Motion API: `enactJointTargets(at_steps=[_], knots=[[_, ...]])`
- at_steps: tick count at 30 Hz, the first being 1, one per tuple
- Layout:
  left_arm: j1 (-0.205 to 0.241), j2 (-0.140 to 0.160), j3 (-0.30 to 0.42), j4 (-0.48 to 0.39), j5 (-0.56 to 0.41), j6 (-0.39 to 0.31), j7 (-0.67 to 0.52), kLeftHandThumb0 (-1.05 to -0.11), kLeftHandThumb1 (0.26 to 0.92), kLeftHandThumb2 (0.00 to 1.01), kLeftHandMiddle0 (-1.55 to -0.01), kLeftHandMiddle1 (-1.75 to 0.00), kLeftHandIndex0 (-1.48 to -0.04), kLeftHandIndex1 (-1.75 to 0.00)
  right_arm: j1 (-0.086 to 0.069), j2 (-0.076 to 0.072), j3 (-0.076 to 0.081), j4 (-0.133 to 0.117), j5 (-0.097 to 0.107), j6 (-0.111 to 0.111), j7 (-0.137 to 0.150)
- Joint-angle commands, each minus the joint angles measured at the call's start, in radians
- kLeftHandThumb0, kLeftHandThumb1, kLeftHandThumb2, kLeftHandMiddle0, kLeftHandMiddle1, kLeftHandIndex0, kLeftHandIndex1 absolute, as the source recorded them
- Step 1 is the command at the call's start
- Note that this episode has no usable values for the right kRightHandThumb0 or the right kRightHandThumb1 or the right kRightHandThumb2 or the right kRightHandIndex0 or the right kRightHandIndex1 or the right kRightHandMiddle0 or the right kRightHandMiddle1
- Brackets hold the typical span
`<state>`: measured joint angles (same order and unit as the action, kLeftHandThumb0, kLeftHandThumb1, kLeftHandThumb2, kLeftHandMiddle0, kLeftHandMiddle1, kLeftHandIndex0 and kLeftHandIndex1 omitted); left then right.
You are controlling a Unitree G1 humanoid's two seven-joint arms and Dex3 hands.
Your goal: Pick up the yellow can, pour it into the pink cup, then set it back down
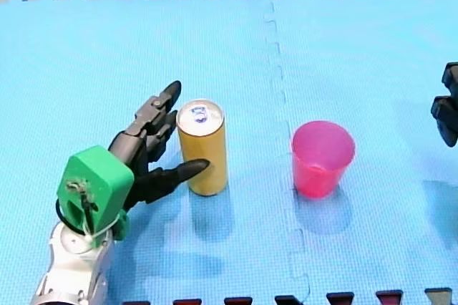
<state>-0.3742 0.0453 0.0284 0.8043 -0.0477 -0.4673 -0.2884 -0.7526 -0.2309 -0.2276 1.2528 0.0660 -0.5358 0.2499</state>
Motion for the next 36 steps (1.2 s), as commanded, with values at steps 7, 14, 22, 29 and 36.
enactJointTargets(at_steps=[7,14,22,29,36], knots=[[-0.011,-0.003,0.005,0.039,-0.013,-0.017,-0.025,-0.886,0.707,0.0,-0.15,0.0,-0.16,0.0,0.005,-0.006,-0.002,-0.005,0.002,-0.005,-0.002],[-0.013,-0.023,-0.007,0.043,-0.004,-0.016,-0.023,-0.87,0.697,0.0,-0.17,-0.01,-0.17,-0.01,0.003,-0.006,-0.002,-0.005,0.003,-0.002,-0.002],[-0.027,-0.042,-0.018,0.056,0.011,-0.014,-0.003,-0.827,0.677,0.0,-0.22,-0.02,-0.2,-0.01,0.007,-0.005,-0.003,-0.006,0.004,-0.003,-0.003],[-0.036,-0.047,-0.022,0.075,0.011,-0.027,-0.008,-0.784,0.664,0.0,-0.24,-0.02,-0.22,-0.01,0.008,-0.005,0.0,-0.006,0.003,-0.004,-0.008],[-0.041,-0.052,-0.024,0.081,0.008,-0.033,-0.014,-0.784,0.667,0.0,-0.25,-0.02,-0.23,-0.01,0.01,-0.007,-0.002,-0.007,0.004,-0.003,-0.007]])
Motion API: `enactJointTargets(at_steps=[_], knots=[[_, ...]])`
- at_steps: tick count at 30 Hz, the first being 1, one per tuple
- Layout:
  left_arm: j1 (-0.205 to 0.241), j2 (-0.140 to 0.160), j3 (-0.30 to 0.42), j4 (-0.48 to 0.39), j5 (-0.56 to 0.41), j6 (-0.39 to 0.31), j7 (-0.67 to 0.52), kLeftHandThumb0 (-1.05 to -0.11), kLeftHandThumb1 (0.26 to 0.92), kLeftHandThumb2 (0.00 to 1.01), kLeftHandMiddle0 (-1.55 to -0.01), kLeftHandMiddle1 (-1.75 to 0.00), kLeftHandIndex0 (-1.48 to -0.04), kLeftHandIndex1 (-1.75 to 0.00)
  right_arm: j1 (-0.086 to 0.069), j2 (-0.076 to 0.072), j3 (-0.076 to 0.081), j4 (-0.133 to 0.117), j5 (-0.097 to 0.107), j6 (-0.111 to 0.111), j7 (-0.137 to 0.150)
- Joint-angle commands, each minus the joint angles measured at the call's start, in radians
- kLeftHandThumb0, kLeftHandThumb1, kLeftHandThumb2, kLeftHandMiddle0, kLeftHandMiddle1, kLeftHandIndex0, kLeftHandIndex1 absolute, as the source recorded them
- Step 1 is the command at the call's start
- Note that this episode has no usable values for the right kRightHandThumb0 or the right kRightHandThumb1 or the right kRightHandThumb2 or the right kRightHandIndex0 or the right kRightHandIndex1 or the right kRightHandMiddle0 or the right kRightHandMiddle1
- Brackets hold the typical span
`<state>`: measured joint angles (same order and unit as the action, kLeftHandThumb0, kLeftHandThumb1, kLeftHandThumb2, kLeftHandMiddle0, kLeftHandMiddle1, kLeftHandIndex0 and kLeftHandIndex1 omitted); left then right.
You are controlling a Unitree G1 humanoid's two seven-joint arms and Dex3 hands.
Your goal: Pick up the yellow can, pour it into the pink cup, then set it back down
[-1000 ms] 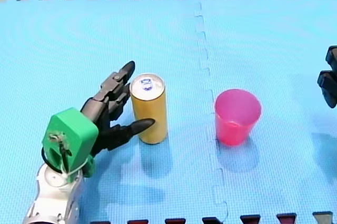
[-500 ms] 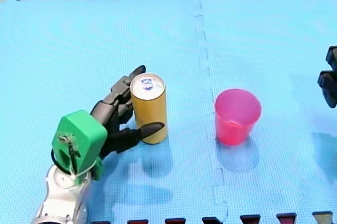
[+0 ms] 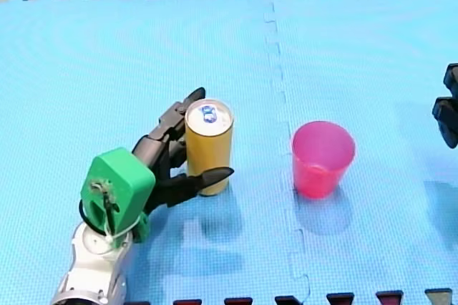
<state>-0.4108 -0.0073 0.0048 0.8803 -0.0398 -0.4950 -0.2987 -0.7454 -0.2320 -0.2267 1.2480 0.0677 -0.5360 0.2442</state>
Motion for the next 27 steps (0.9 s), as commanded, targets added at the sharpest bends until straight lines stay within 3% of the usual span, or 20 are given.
enactJointTargets(at_steps=[1,10,19,27], knots=[[-0.005,0.001,-0.001,0.005,0.0,-0.006,-0.004,-0.784,0.668,0.0,-0.25,-0.02,-0.23,-0.01,0.003,-0.006,-0.003,-0.002,0.002,-0.002,-0.001],[-0.014,-0.015,-0.003,0.018,-0.004,-0.002,-0.009,-0.787,0.67,0.0,-0.28,-0.02,-0.24,-0.01,0.003,-0.004,-0.002,-0.007,0.003,-0.003,-0.002],[-0.017,-0.045,0.015,0.014,-0.016,0.03,0.041,-0.728,0.671,0.0,-0.46,-0.05,-0.37,-0.03,0.007,-0.002,-0.004,-0.008,0.006,-0.003,-0.002],[-0.034,-0.063,0.037,0.05,-0.005,0.006,0.142,-0.642,0.703,0.0,-0.69,-0.05,-0.54,-0.02,0.006,0.0,-0.005,-0.006,0.009,0.0,-0.002]])
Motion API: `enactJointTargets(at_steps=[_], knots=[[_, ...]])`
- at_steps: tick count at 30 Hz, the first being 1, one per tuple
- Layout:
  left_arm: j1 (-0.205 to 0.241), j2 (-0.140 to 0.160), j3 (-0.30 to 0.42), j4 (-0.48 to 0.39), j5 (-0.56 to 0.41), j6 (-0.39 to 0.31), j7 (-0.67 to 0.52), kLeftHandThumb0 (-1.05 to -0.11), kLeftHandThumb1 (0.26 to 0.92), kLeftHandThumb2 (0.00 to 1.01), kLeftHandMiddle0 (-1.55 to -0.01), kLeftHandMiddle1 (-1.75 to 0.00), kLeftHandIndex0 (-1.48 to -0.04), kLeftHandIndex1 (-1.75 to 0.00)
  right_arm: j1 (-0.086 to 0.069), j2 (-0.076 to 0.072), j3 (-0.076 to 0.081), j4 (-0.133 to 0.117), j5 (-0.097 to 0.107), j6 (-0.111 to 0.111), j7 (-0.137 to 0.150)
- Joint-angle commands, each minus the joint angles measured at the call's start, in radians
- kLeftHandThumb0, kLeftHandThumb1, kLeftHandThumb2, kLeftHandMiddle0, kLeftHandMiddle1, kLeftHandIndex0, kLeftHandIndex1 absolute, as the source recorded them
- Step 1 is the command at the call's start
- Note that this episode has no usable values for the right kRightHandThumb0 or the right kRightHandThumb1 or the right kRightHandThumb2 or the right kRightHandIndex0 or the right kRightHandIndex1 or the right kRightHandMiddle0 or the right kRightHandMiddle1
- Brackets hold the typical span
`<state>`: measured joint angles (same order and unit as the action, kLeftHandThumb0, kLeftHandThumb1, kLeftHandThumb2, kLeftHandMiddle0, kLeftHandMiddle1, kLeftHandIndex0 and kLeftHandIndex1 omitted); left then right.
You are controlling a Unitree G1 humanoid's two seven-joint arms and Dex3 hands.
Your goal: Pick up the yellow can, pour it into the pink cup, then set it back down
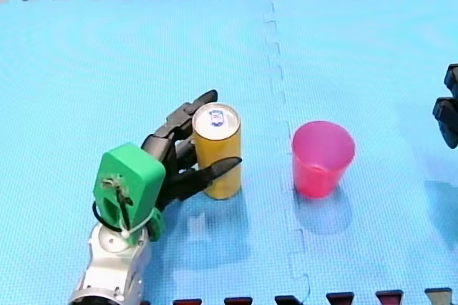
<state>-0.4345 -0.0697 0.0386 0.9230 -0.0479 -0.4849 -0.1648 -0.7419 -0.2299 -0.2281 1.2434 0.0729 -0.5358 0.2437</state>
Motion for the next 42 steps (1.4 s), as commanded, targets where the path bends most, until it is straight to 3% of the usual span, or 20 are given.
enactJointTargets(at_steps=[1,3,5,7,9,18,29,34,38,42], knots=[[-0.012,-0.002,0.003,0.01,0.007,-0.005,0.021,-0.634,0.708,0.0,-0.71,-0.05,-0.55,-0.02,0.002,-0.002,-0.003,-0.001,0.004,-0.001,-0.001],[-0.02,-0.006,-0.001,0.027,0.042,-0.022,0.1,-0.618,0.739,0.01,-0.79,-0.06,-0.64,-0.04,0.002,-0.001,-0.003,0.0,0.004,-0.002,-0.002],[-0.027,-0.014,-0.004,0.044,0.081,-0.041,0.196,-0.588,0.794,0.01,-1.01,-0.08,-0.85,-0.05,0.003,-0.001,-0.004,0.0,0.004,-0.003,-0.002],[-0.032,-0.024,-0.004,0.054,0.102,-0.052,0.264,-0.445,0.803,0.0,-1.23,-0.11,-1.1,-0.06,0.002,-0.001,-0.004,0.0,0.004,-0.003,-0.002],[-0.034,-0.027,-0.005,0.058,0.112,-0.06,0.293,-0.399,0.803,0.0,-1.33,-0.13,-1.2,-0.08,0.002,-0.002,-0.004,-0.001,0.004,-0.003,-0.001],[-0.035,-0.004,-0.024,0.084,0.151,-0.131,0.324,-0.364,0.798,0.0,-1.34,-0.06,-1.21,-0.02,0.0,0.002,-0.001,-0.004,0.003,0.0,-0.004],[-0.037,0.021,-0.022,0.064,0.148,-0.122,0.316,-0.346,0.795,0.0,-1.36,-0.03,-1.21,-0.01,-0.005,0.006,0.002,0.0,0.0,-0.002,-0.006],[-0.042,0.029,-0.026,0.001,0.161,-0.119,0.335,-0.347,0.794,0.0,-1.36,-0.02,-1.21,0.0,-0.006,0.008,0.004,0.002,-0.003,-0.005,-0.01],[-0.036,0.034,-0.043,-0.026,0.198,-0.203,0.368,-0.346,0.791,0.0,-1.37,-0.02,-1.22,-0.01,-0.008,0.011,0.006,0.005,-0.004,-0.004,-0.013],[-0.049,0.031,-0.051,-0.019,0.218,-0.223,0.392,-0.345,0.789,0.0,-1.37,-0.02,-1.22,-0.01,-0.01,0.013,0.007,0.008,-0.006,-0.004,-0.017]])
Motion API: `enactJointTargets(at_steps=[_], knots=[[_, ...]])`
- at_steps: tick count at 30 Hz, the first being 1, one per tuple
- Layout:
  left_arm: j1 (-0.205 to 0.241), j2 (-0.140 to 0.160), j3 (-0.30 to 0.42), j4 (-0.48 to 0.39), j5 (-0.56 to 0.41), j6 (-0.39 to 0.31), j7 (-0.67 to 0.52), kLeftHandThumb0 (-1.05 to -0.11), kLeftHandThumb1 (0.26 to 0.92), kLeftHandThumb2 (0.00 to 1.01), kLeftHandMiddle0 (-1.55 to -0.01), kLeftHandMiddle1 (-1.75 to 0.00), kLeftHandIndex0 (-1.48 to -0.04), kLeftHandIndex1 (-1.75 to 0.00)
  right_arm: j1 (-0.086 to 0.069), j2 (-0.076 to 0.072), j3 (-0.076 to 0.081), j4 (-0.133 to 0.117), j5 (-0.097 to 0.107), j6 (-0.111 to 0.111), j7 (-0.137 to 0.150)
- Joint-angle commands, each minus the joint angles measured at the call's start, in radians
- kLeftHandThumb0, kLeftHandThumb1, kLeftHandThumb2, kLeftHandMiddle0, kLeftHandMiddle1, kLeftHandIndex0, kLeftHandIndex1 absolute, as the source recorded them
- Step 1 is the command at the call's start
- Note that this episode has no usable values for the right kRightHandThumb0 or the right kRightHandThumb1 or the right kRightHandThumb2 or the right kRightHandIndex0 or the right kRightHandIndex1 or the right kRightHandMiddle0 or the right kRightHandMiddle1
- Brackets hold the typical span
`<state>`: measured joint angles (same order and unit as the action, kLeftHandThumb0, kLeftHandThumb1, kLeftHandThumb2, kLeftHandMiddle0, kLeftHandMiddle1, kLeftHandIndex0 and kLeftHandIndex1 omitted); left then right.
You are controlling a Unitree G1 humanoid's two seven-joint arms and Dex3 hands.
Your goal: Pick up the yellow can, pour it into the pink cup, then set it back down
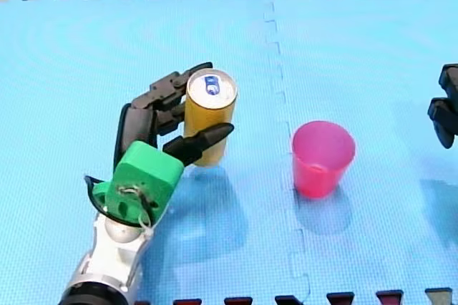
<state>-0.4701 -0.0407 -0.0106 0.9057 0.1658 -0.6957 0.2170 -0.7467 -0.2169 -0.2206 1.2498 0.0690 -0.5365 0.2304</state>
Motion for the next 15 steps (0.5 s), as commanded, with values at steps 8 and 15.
enactJointTargets(at_steps=[8,15], knots=[[-0.039,0.01,-0.016,0.011,0.037,-0.026,0.047,-0.351,0.788,0.0,-1.38,-0.01,-1.23,0.0,-0.008,0.005,-0.001,0.003,-0.001,-0.002,-0.005],[-0.071,0.026,-0.042,0.04,0.103,-0.023,0.117,-0.349,0.788,0.0,-1.38,-0.01,-1.23,0.0,-0.009,0.007,-0.003,0.006,-0.001,0.0,-0.007]])
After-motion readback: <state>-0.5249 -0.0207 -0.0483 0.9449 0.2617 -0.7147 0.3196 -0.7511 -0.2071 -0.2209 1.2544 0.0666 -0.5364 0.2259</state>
